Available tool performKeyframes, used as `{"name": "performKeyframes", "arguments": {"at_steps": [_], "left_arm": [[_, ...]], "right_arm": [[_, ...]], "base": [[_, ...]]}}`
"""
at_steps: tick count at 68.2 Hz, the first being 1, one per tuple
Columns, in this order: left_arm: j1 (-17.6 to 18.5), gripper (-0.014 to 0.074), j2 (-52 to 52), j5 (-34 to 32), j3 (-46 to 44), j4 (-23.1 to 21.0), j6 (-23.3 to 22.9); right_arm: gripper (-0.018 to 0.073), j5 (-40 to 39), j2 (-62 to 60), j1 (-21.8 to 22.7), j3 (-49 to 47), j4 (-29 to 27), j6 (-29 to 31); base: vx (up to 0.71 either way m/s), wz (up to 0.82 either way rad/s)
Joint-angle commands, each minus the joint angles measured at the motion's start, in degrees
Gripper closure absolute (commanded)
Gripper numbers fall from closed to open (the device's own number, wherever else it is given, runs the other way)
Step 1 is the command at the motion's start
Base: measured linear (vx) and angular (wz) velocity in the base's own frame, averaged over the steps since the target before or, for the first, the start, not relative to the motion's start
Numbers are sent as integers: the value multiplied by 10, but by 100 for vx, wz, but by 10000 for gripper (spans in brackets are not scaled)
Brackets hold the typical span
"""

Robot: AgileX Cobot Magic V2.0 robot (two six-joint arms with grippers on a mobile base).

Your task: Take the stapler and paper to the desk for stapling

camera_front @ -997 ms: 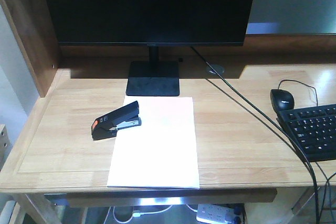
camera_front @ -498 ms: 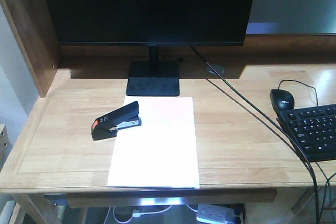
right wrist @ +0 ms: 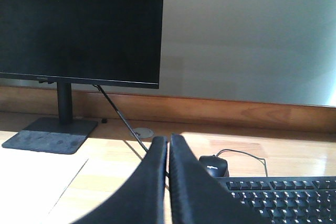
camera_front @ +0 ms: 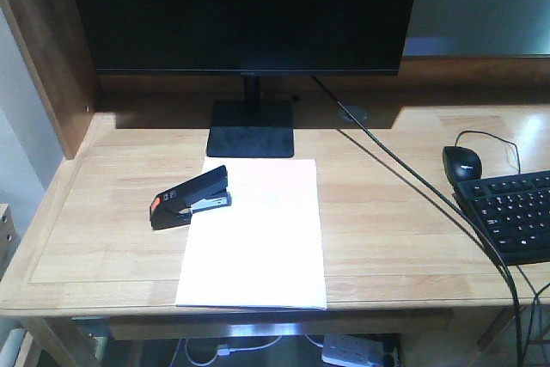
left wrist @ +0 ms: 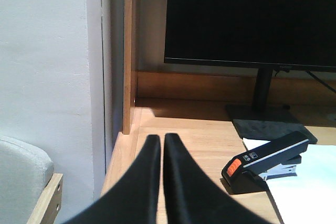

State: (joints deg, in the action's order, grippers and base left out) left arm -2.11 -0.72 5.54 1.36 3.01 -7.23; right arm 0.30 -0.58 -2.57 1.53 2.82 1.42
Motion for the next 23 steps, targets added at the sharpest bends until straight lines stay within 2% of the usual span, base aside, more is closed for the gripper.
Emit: {"name": "performKeyframes", "arguments": {"at_steps": [1,23], "left_arm": [[-2,603,-9,-46,7,0,-4],[-2,603,-9,-46,7,0,-4]], "right_arm": [[569,-40,-6,3,3,1,2],[569,-40,-6,3,3,1,2]], "base": [[0,0],[0,0]]}}
